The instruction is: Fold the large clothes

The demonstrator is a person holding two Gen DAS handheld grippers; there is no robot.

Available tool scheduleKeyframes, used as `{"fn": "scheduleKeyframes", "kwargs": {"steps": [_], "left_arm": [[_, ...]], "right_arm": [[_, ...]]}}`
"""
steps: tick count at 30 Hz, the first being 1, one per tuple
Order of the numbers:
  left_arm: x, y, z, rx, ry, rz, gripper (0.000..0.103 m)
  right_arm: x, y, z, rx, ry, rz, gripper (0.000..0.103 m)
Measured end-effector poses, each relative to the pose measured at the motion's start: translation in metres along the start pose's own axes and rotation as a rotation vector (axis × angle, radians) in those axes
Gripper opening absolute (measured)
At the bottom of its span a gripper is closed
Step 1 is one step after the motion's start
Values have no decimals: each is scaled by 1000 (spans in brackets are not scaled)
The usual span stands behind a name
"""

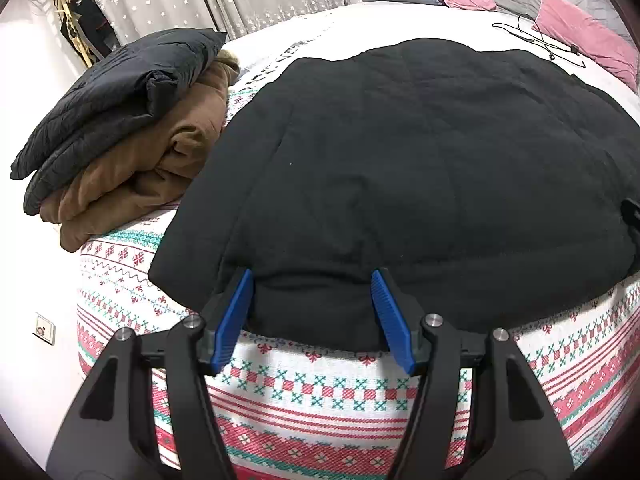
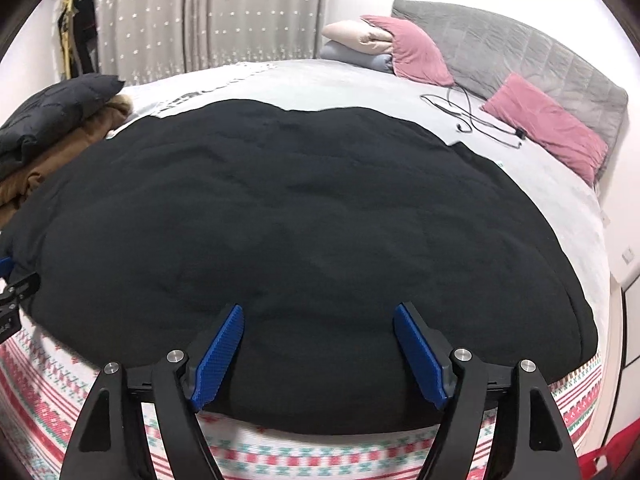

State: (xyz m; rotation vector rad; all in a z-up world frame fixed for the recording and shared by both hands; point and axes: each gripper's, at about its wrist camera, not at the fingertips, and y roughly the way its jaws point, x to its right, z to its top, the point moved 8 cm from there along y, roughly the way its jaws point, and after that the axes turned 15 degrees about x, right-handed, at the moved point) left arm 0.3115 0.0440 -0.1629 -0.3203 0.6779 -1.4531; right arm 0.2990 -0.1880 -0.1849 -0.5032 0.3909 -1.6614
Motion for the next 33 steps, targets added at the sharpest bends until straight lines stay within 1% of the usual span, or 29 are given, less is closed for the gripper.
{"fn": "scheduleKeyframes", "kwargs": {"steps": [3,5,10,12,14,16,17,18,19,20,21,22,24,25,27,29,30,31,33], "left_arm": [[0,0,-1,-5,1,-1,64],[1,1,-2,-6,4,7,64],[2,2,-2,-16,2,7,64],[1,2,-2,-17,0,2,64],[1,3,-2,-18,-1,0,64],[0,2,-2,-18,-2,0,64],[0,2,-2,-18,0,0,64],[0,3,-3,-18,1,0,64],[0,3,-3,-19,-1,-1,64],[0,3,-3,-22,-6,-2,64],[0,2,-2,-25,-9,-3,64],[-1,1,-1,-29,-12,-6,64],[-3,-5,3,-33,-21,-5,64],[-3,-11,6,-29,-24,-10,64],[3,-23,15,-3,-19,-42,64],[18,-38,25,41,8,-83,64],[34,-46,32,62,38,-126,64],[48,-51,35,68,61,-161,64],[82,-54,40,58,102,-241,64]], "right_arm": [[23,1,-3,-2,13,-43,78],[46,2,-7,-7,11,-97,78],[98,4,-11,-15,57,-162,78],[127,6,-11,-23,92,-210,78],[156,10,-13,-36,149,-216,78],[182,12,-16,-46,164,-293,79],[199,14,-19,-52,227,-296,85],[214,14,-23,-64,304,-300,87],[222,14,-26,-73,356,-292,88],[231,15,-31,-90,436,-254,89],[234,14,-33,-100,471,-240,89],[236,11,-33,-103,486,-241,89],[237,-4,-27,-97,483,-271,89],[237,-9,-26,-96,490,-269,89],[235,-27,-30,-106,581,-220,89],[228,-35,-44,-151,688,-145,89],[225,-38,-50,-174,727,-116,89],[218,-37,-55,-189,751,-104,89],[216,-36,-63,-212,799,-88,89]]}}
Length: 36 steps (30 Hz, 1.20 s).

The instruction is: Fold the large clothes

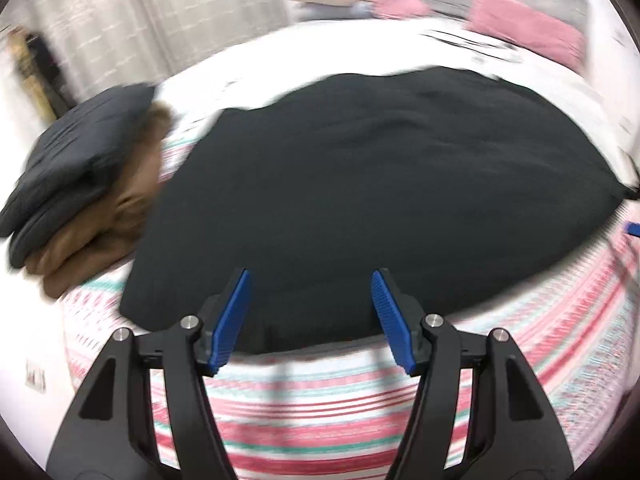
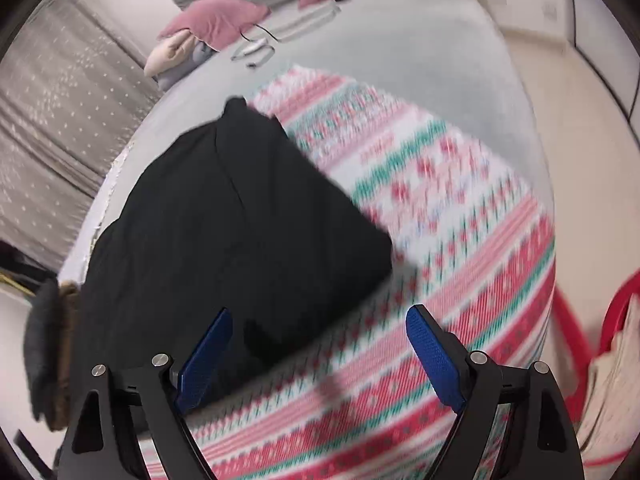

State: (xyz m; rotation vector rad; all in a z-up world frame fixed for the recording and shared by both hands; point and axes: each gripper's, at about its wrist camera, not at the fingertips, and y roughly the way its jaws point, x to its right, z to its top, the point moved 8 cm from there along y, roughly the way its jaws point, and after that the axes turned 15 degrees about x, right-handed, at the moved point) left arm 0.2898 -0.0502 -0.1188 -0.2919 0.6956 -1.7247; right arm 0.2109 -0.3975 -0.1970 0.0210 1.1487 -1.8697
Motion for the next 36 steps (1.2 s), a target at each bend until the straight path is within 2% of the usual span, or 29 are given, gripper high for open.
{"fn": "scheduleKeyframes", "kwargs": {"steps": [4,9,13,18,25,28,32,36], "left_arm": [[49,26,11,-52,38,-80,64],[74,66,26,-71,97,-24,64],[75,88,45,-103,81,0,71],[76,126,73,-131,120,51,71],[68,191,112,-187,69,81,73],[61,216,127,-188,87,140,73],[51,246,130,-207,56,179,73],[51,262,134,-199,74,195,73]], "right_arm": [[-5,13,-10,-57,69,35,89],[-19,20,-12,-63,69,62,89],[-22,22,-14,-65,96,76,89],[-26,26,-9,-52,159,104,89],[-38,38,-10,-58,197,137,90],[-38,40,-9,-55,202,136,90],[-41,44,-7,-46,212,130,90],[-45,48,-5,-39,195,118,90]]}}
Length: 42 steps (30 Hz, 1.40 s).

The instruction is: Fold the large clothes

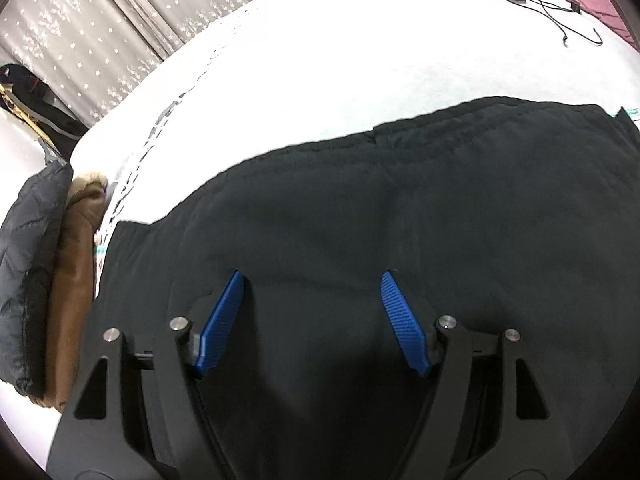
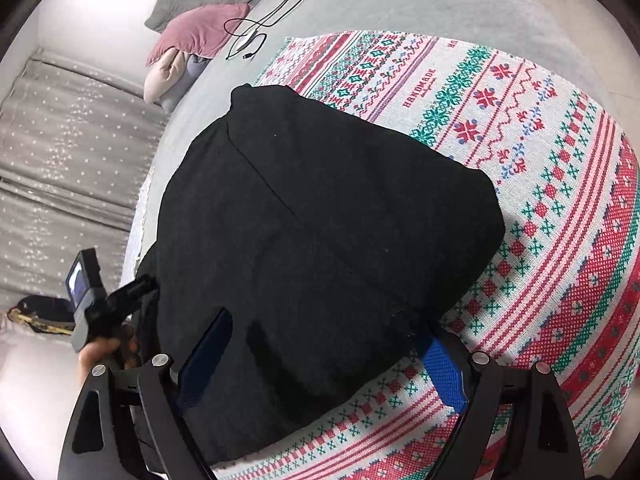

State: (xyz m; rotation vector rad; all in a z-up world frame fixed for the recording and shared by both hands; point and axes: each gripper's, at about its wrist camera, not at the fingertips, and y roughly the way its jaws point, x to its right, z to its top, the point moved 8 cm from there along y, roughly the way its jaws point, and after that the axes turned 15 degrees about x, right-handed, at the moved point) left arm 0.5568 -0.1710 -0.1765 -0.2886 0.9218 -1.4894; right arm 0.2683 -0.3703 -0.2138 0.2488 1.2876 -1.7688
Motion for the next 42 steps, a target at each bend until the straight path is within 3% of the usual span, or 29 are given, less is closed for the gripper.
{"fn": "scheduleKeyframes", "kwargs": {"steps": [9,13,18,22,26,30,34,39,42], "left_arm": [[0,14,8,-13,-25,-9,74],[-16,-23,5,7,-124,-105,74],[-21,-114,-48,89,-45,-220,74],[-3,-175,-120,105,38,-318,74],[15,-173,-156,123,61,-269,76],[7,-164,-157,94,-18,-268,80],[5,-168,-157,109,-15,-245,81],[-16,-180,-160,112,-64,-242,80],[-37,-188,-167,121,-73,-202,79]], "right_arm": [[-4,8,2,18,-24,-21,91],[-2,8,3,14,-26,-7,91],[2,6,4,5,-8,15,91],[3,2,3,14,-6,12,91],[3,0,1,32,4,8,91],[3,-1,-3,55,-4,10,91],[-1,-3,-6,79,-16,19,91],[-5,-10,-6,98,-21,29,77],[3,-5,-6,76,63,64,71]]}}
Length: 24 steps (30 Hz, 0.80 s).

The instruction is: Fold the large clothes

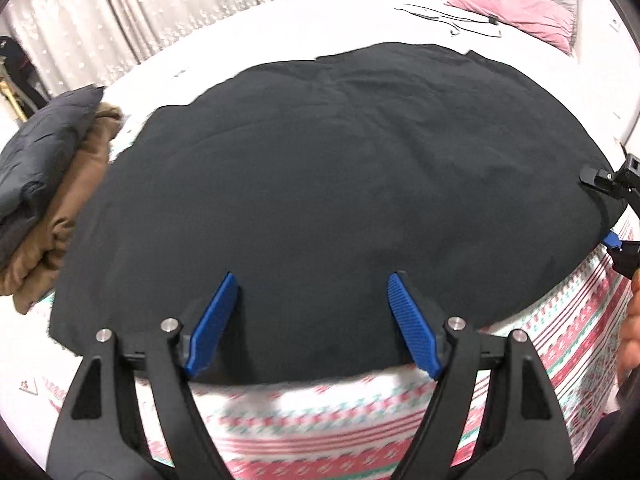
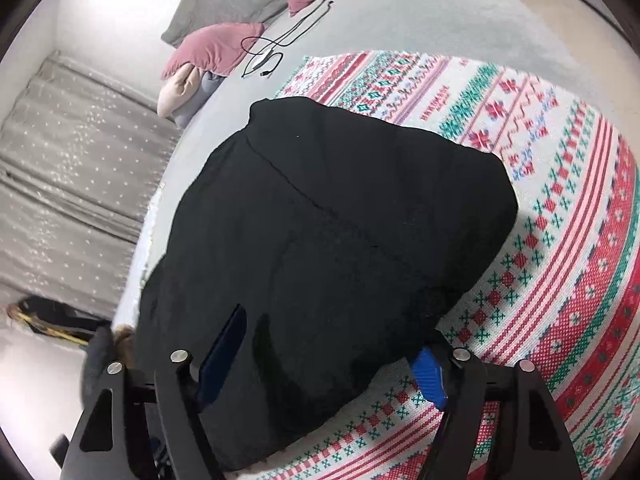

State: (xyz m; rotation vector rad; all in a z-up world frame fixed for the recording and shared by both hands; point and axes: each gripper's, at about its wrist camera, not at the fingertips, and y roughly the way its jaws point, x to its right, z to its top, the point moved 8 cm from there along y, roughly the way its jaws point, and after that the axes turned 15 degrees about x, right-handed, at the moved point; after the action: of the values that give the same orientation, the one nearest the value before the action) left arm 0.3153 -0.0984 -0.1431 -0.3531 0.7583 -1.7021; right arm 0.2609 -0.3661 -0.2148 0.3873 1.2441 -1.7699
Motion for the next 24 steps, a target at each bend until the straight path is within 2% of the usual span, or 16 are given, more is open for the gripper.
{"fn": "scheduleKeyframes", "kwargs": {"steps": [2,4,7,9,12,16,20,24], "left_arm": [[-15,-9,-3,7,-15,17,79],[-31,-19,-6,21,-26,41,79],[-53,-37,-8,39,-30,77,79],[-71,-48,-10,45,-32,105,79],[-94,-61,-14,29,-48,141,79],[-132,-78,-18,48,-93,190,79],[-156,-60,-35,14,-142,175,79],[-185,-28,-53,-44,-257,138,79]], "right_arm": [[9,4,0,-17,69,14,63],[12,5,2,-15,109,26,60],[10,2,3,1,83,14,55],[4,-5,6,30,75,27,42],[-11,-17,12,69,45,64,32],[-21,-27,13,101,34,84,27],[-30,-32,13,151,-2,66,25],[-36,-33,11,195,-22,31,23]]}}
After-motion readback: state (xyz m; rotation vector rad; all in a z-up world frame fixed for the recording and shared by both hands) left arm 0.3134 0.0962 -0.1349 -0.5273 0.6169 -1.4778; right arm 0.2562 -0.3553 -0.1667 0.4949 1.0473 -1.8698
